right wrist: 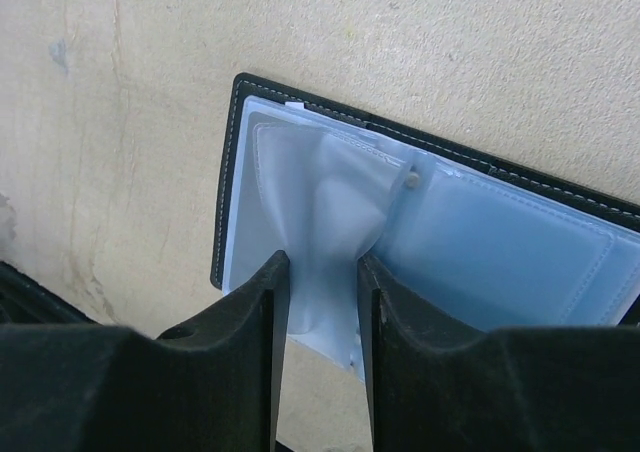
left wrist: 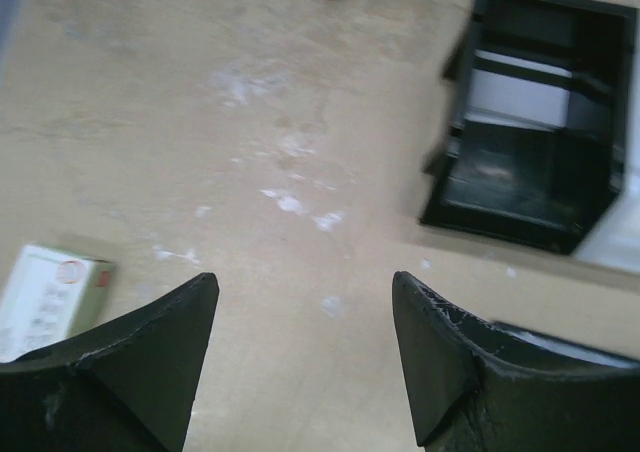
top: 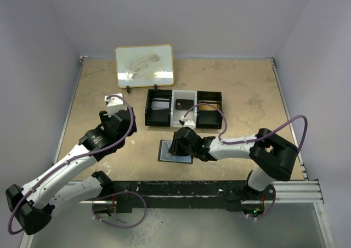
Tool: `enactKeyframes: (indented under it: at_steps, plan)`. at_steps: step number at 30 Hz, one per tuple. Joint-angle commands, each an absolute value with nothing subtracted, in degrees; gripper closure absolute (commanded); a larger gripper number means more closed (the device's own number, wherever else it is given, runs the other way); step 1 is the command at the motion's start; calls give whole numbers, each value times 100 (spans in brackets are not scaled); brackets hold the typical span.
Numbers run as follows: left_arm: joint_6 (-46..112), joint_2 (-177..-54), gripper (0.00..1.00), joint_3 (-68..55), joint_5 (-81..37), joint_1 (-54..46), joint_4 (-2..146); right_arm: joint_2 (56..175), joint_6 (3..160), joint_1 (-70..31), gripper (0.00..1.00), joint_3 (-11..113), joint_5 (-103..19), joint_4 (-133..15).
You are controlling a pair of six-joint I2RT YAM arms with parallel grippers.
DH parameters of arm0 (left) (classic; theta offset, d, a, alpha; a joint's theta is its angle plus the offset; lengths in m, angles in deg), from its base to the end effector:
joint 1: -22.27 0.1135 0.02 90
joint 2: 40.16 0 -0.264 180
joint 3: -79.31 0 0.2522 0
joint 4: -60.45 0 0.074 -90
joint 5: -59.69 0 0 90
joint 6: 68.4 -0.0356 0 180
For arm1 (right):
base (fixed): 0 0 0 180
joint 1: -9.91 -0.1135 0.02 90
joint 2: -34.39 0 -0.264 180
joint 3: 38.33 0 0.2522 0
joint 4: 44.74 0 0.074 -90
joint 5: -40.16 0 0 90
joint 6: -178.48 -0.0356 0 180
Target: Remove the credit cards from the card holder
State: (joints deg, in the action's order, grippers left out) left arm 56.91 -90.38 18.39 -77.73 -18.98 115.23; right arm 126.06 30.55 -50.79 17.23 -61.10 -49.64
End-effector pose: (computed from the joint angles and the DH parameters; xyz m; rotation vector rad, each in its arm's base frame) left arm 0.1446 -0.0920 0.2950 -0.2720 2.0471 0.1671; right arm 0.1595 0.2701 0.1573 0.0502 2.4211 0.8262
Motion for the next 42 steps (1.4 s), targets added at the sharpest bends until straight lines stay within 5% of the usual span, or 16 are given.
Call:
enactKeyframes:
  at_steps: [1,7,21,29,34,42]
  plan:
    - [5883,-8843,33,2110,-5589,-1875,10573,12451,2942,-4964,65,1311,-5744,-4191]
    - [7178,-8976,34,3601,-3189,-1988,8056,12350,2823,-4873,65,1082,-5696,-3987]
    - [7731,-10493,39,4275,-3685,-3344,6339,12148,2668,-4707,63,598,-5461,-3440]
    - [7845,-10373,46,4718,-3679,-3380,6144,12153,2673,-4651,62,540,-5344,-3292]
    - [7838,-10209,59,4865,-3909,-3380,6465,12213,2693,-4622,60,578,-5255,-3258]
    - [7969,-9773,61,5168,-3931,-3375,6310,12280,2679,-4611,60,621,-5196,-3249]
